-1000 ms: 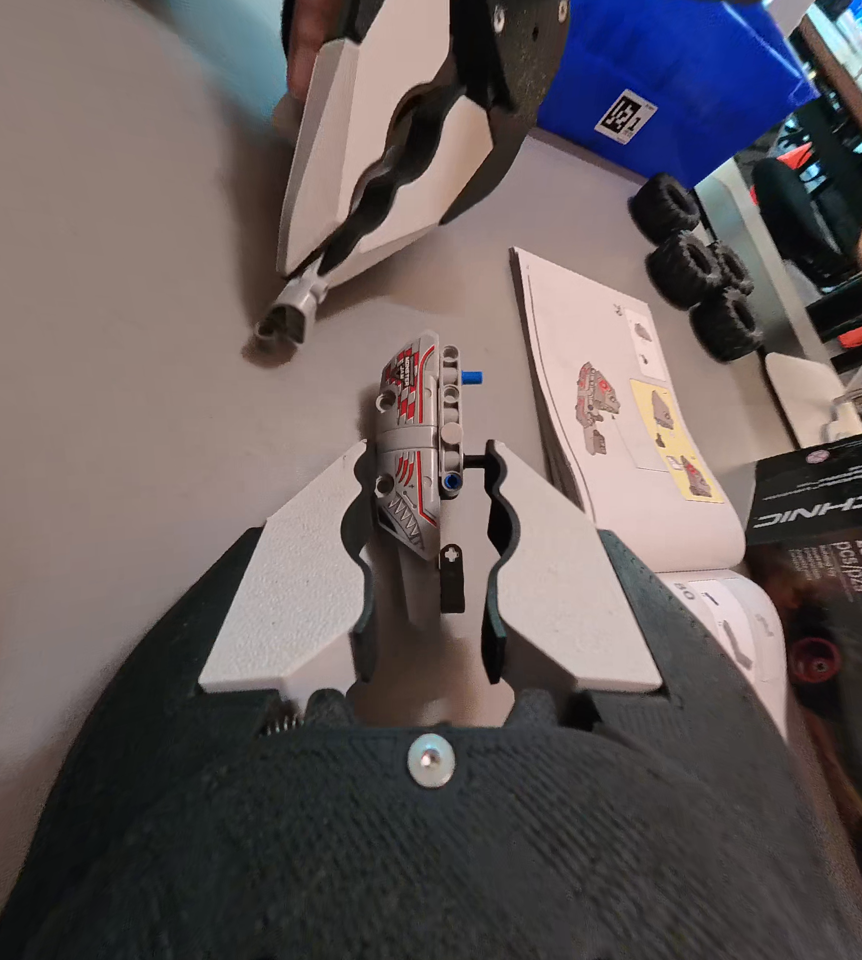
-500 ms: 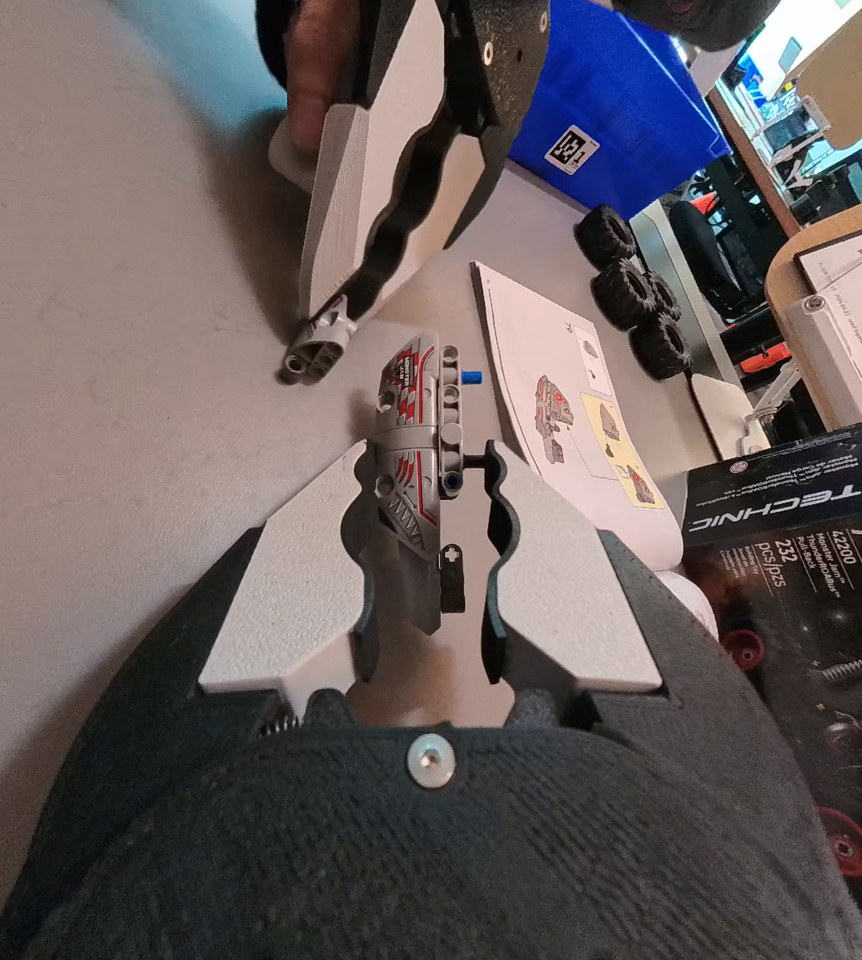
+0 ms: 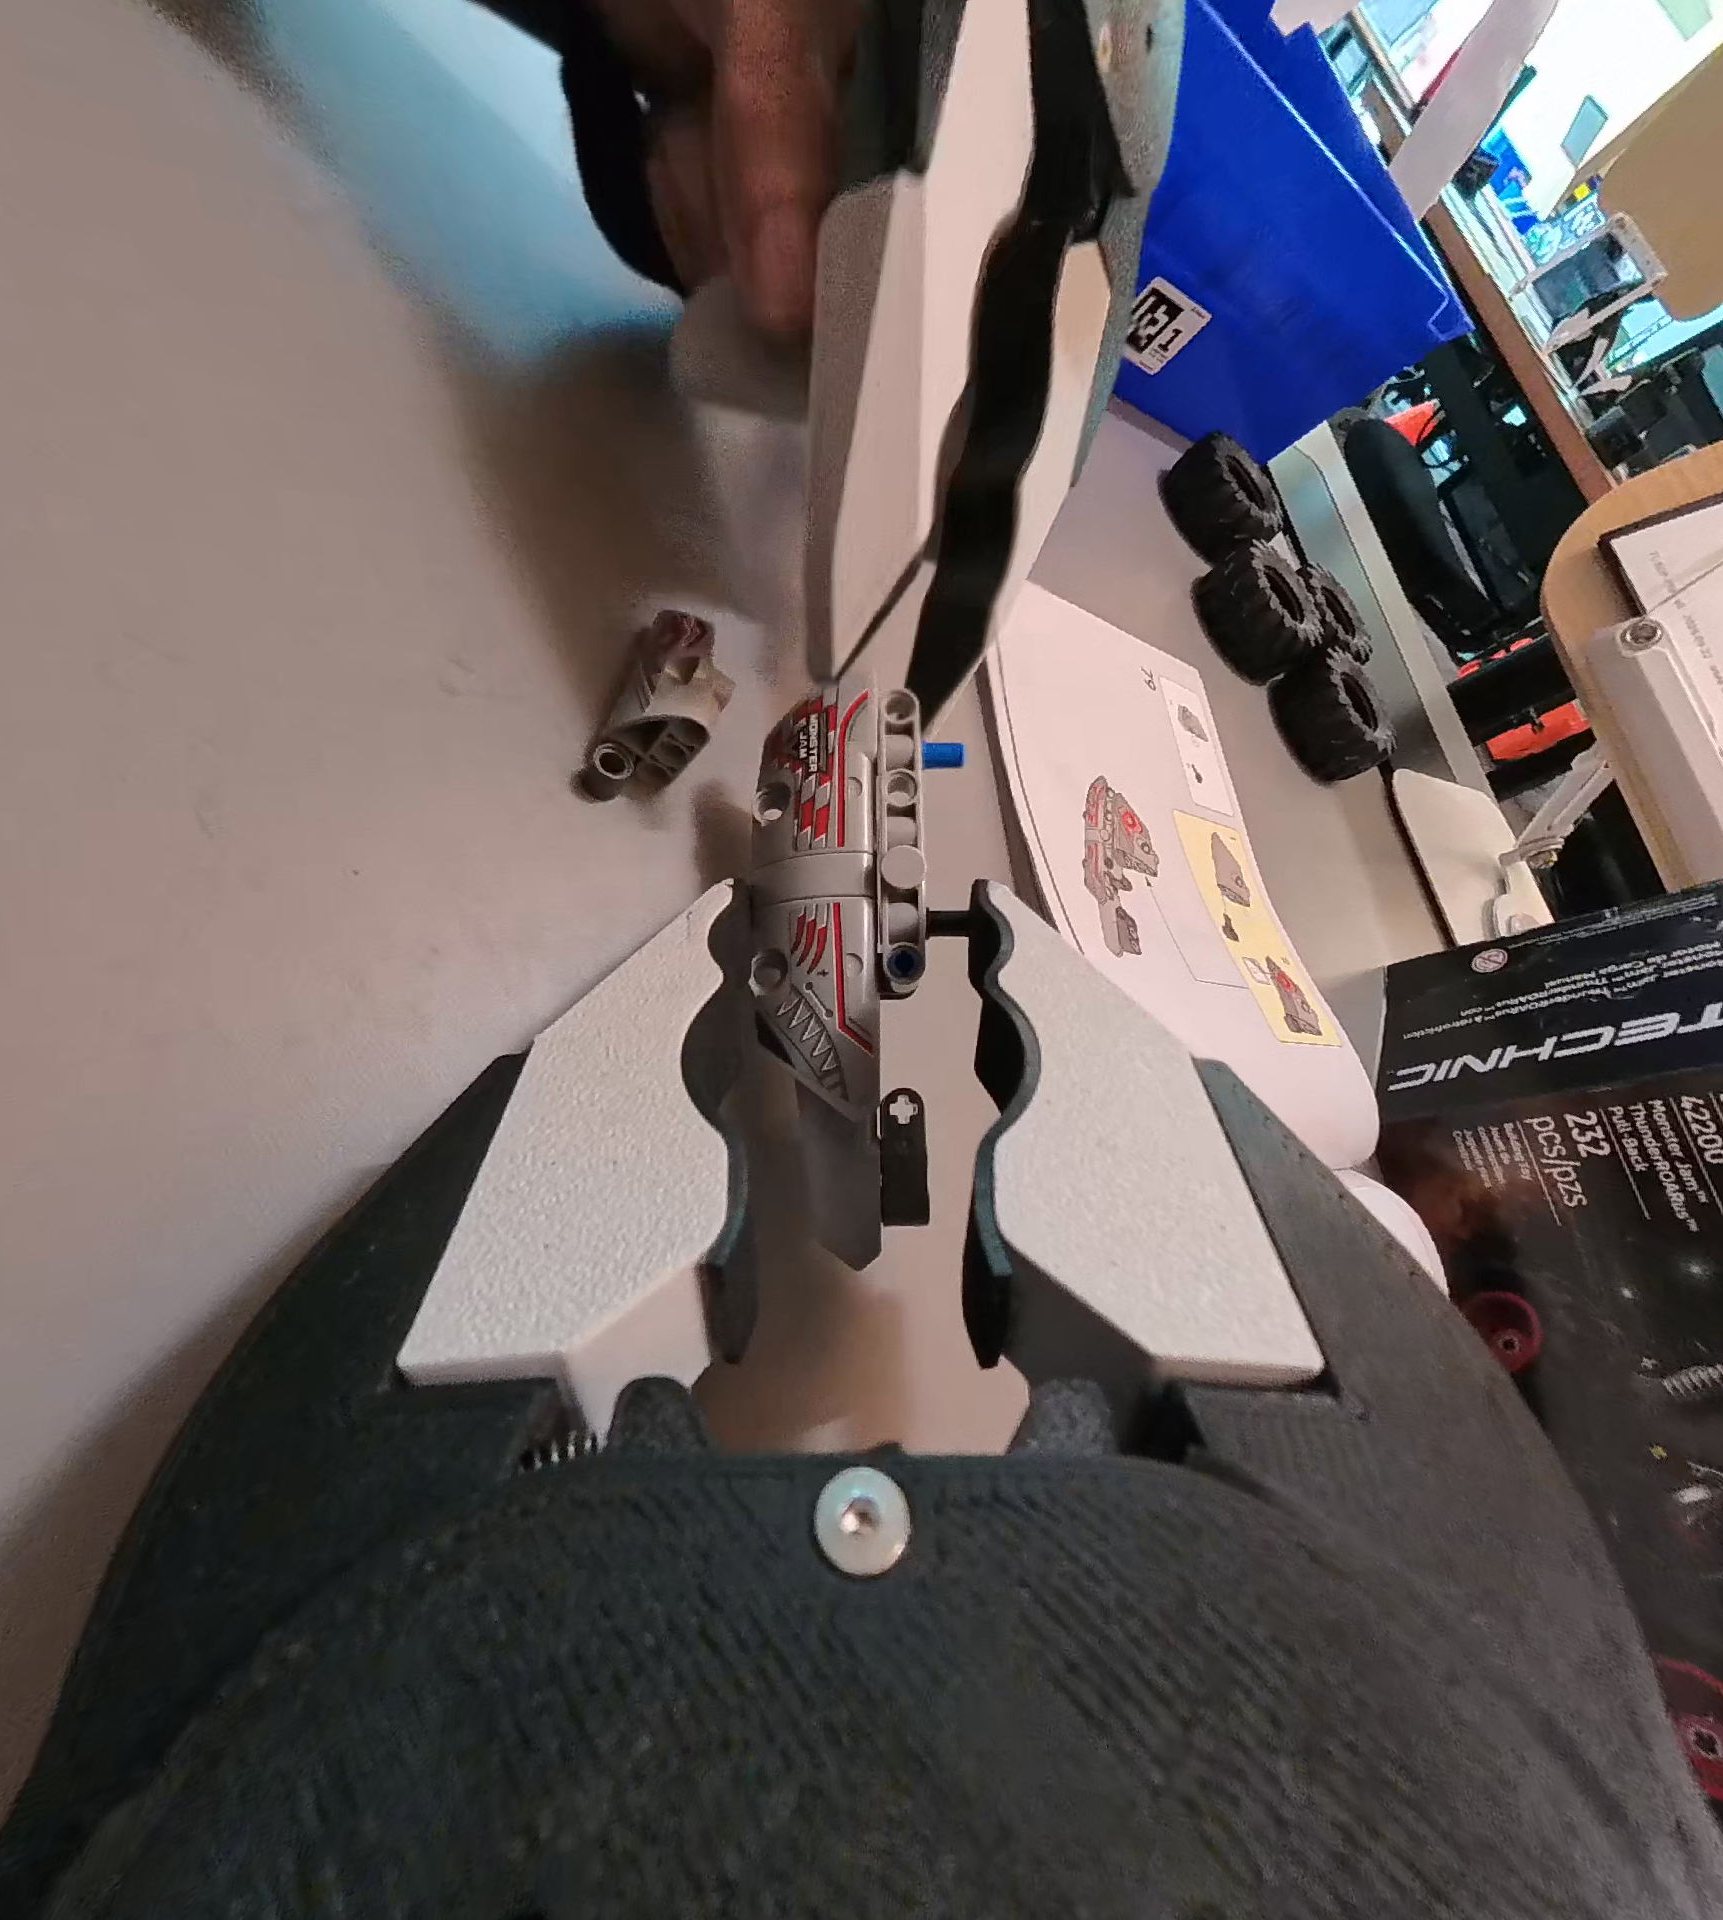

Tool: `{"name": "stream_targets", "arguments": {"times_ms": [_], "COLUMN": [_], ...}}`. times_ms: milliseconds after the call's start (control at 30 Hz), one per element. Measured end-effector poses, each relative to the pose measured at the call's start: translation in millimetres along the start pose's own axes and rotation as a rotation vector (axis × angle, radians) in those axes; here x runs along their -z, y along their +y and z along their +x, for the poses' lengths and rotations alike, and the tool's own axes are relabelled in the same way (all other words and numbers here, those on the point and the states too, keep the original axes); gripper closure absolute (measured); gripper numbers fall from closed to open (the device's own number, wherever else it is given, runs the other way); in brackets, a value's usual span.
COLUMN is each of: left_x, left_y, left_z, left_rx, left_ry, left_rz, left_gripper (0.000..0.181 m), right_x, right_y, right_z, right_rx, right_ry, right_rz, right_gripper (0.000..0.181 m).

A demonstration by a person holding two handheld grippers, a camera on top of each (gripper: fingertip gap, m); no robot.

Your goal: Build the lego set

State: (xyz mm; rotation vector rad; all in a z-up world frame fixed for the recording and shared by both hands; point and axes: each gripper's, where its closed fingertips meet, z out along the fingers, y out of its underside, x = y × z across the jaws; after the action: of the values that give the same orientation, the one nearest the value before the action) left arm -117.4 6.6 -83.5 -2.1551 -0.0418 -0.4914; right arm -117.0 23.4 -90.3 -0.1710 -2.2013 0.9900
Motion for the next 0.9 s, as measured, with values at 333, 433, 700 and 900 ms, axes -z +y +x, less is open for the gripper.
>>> {"name": "stream_targets", "arguments": {"times_ms": [333, 433, 700, 900], "left_x": [3, 4, 1, -4], "left_y": [-3, -1, 3, 10], "left_z": [-1, -2, 0, 0], "left_rx": [-0.251, -0.279, -0.280, -0.310], "left_ry": [-0.059, -0.069, -0.049, -0.067], "left_rz": [0.048, 0.042, 0.010, -0.043], "left_gripper": [0.177, 0.177, 0.177, 0.177], "right_x": [4, 10, 17, 9], "right_y": [0, -1, -1, -1], "right_z": [-3, -1, -2, -9], "right_rx": [-0.050, -0.163, -0.458, -0.429], "right_ry": [-0.073, -0.155, -0.303, -0.363], "right_rz": [0.020, 0.053, 0.042, 0.018], "right_gripper": [0.152, 0.144, 0.142, 0.156]}}
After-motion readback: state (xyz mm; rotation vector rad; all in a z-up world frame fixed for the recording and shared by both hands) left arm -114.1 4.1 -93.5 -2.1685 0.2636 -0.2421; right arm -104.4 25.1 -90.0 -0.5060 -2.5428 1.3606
